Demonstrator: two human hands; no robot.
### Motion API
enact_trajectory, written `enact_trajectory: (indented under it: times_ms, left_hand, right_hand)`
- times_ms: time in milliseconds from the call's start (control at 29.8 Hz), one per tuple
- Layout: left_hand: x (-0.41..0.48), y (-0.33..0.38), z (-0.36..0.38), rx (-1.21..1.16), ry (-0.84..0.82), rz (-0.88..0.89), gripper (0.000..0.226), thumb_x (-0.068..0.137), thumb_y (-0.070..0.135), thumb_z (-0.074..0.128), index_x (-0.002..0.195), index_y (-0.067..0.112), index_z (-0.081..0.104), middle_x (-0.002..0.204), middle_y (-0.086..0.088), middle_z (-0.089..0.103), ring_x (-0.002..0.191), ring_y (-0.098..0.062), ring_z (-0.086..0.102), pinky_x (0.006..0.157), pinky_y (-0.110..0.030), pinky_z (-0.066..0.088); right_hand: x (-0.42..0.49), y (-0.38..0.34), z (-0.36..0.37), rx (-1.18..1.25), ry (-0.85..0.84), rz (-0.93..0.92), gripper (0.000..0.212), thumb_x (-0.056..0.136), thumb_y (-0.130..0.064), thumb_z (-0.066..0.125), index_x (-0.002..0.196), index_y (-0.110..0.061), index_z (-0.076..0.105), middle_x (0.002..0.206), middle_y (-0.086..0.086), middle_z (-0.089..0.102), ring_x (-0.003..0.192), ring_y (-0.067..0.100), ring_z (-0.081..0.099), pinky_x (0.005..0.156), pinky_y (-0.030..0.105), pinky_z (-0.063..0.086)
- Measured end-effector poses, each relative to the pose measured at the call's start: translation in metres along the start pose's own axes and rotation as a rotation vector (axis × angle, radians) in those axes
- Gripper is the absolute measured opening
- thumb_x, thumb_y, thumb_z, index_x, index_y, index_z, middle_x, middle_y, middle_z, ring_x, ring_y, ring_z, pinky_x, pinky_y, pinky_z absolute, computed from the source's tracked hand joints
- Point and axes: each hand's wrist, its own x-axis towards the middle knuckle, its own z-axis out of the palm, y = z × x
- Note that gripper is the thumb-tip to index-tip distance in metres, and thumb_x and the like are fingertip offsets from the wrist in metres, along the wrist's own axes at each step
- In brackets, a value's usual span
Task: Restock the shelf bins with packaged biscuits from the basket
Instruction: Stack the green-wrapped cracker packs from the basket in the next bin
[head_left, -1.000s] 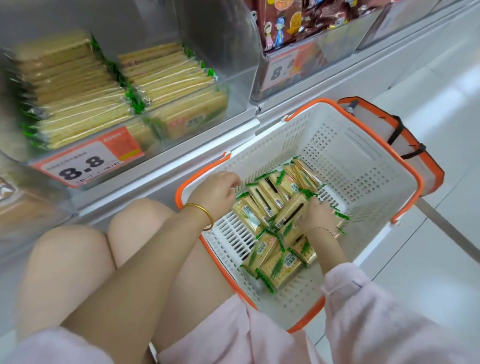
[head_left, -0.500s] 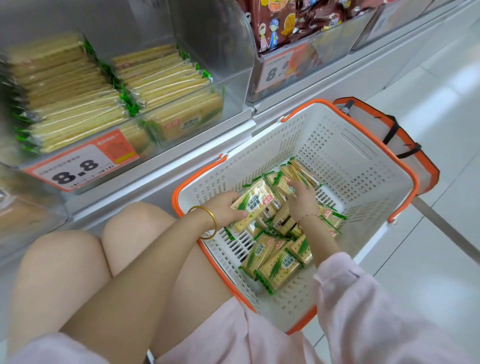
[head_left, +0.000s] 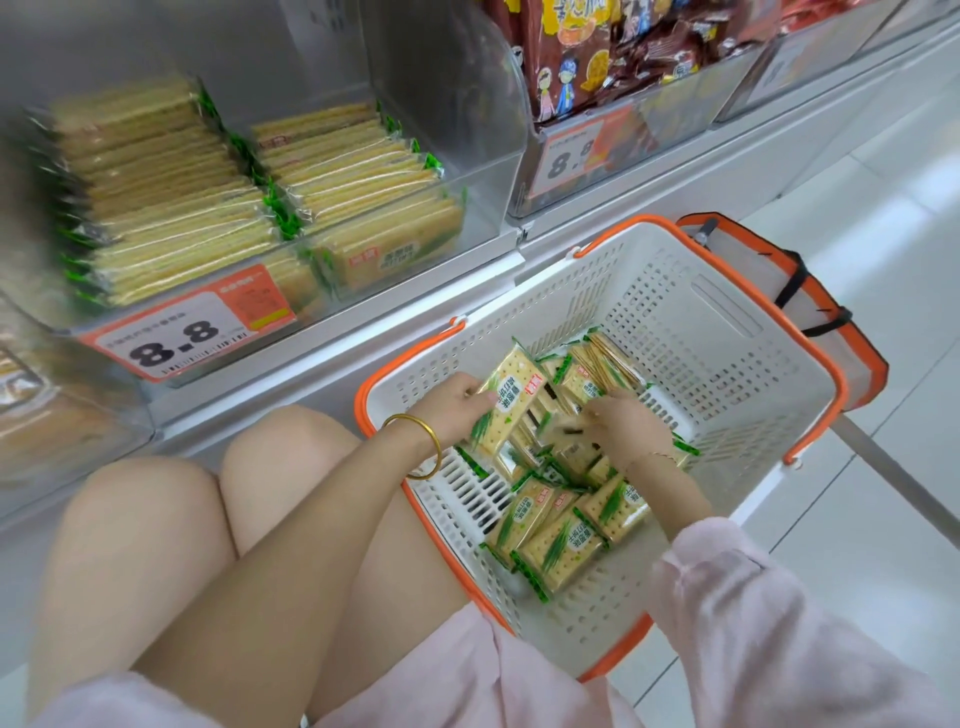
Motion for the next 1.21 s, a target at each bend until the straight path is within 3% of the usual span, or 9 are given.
enact_trajectory:
  times_ms: [101,168,235,369,536,637,737,1005,1206]
  left_hand:
    - [0.001,-0.002,-0.004,-0.033,0.105,-0.017,0.019,0.098,0.024,0.046,0.081,0.015,0.047,0.079,-0.002,0.05,0.07,-0.016,0.051,0.074,-0.036,0.051]
    - [0.001,-0.003,-0.005,-0.096,0.11,-0.036,0.012,0.096,0.022,0.05,0.096,0.011,0.05,0.091,-0.006,0.056,0.08,-0.019,0.055,0.076,-0.039,0.051]
    - [-0.001,-0.005,-0.004,-0.184,0.09,-0.047,0.017,0.094,0.019,0.054,0.107,0.01,0.048,0.099,-0.007,0.06,0.081,-0.017,0.057,0.063,-0.029,0.049]
    - [-0.005,-0.006,-0.004,-0.289,0.073,-0.046,0.01,0.092,0.011,0.056,0.091,0.016,0.047,0.091,-0.007,0.061,0.071,-0.015,0.057,0.057,-0.026,0.045]
    - [-0.006,-0.005,-0.006,-0.432,0.062,-0.099,0.009,0.093,0.005,0.051,0.095,0.013,0.047,0.085,-0.007,0.056,0.067,-0.014,0.056,0.061,-0.029,0.055]
    - [-0.01,-0.003,-0.006,-0.544,0.005,-0.137,0.021,0.084,0.008,0.057,0.103,0.011,0.048,0.094,-0.014,0.054,0.082,-0.026,0.054,0.076,-0.045,0.055]
    - [-0.011,-0.002,-0.006,-0.644,-0.023,-0.145,0.049,0.077,0.011,0.057,0.123,0.006,0.042,0.104,-0.019,0.054,0.089,-0.029,0.051,0.081,-0.049,0.051]
    - [-0.013,-0.002,-0.003,-0.712,-0.087,-0.101,0.029,0.098,0.008,0.044,0.125,0.01,0.038,0.112,-0.017,0.059,0.079,-0.023,0.063,0.073,-0.039,0.055]
    - [-0.014,-0.002,-0.003,-0.69,-0.101,-0.069,0.023,0.098,0.009,0.045,0.12,0.015,0.041,0.1,-0.01,0.062,0.083,-0.023,0.063,0.082,-0.042,0.054]
  right_hand:
    - [-0.016,-0.003,-0.027,0.559,0.1,0.066,0.017,0.087,-0.025,0.065,0.103,-0.019,0.064,0.096,-0.003,0.061,0.084,0.014,0.055,0.074,0.026,0.044]
    - [-0.028,-0.007,-0.037,0.91,0.052,0.076,0.018,0.085,-0.023,0.067,0.1,-0.015,0.067,0.088,0.0,0.065,0.075,0.012,0.056,0.068,0.027,0.046]
    - [-0.036,-0.012,-0.039,1.095,-0.031,0.057,0.012,0.086,-0.02,0.066,0.097,-0.016,0.07,0.076,-0.002,0.066,0.056,0.008,0.05,0.052,0.023,0.041]
    - [-0.041,-0.025,-0.037,1.275,-0.074,0.022,0.011,0.085,-0.021,0.067,0.095,-0.019,0.07,0.087,0.005,0.066,0.065,0.013,0.049,0.051,0.018,0.037]
    - [-0.042,-0.04,-0.037,1.284,0.269,-0.184,0.039,0.074,0.01,0.066,0.094,-0.024,0.071,0.109,0.0,0.066,0.077,0.017,0.055,0.068,0.028,0.051]
    - [-0.044,-0.048,-0.032,1.378,0.283,-0.329,0.05,0.072,0.018,0.063,0.087,-0.029,0.072,0.121,0.01,0.061,0.107,0.029,0.061,0.086,0.044,0.053]
    - [-0.051,-0.054,-0.03,1.36,0.249,-0.344,0.047,0.079,0.02,0.056,0.083,-0.024,0.071,0.125,0.008,0.058,0.119,0.024,0.056,0.094,0.038,0.05]
    - [-0.059,-0.061,-0.037,1.361,0.24,-0.253,0.022,0.088,0.006,0.054,0.088,-0.015,0.059,0.117,-0.003,0.061,0.107,0.013,0.06,0.089,0.021,0.05]
    - [-0.056,-0.069,-0.032,1.219,0.307,-0.165,0.036,0.082,0.001,0.064,0.1,-0.027,0.05,0.114,0.001,0.05,0.086,0.021,0.054,0.077,0.035,0.054]
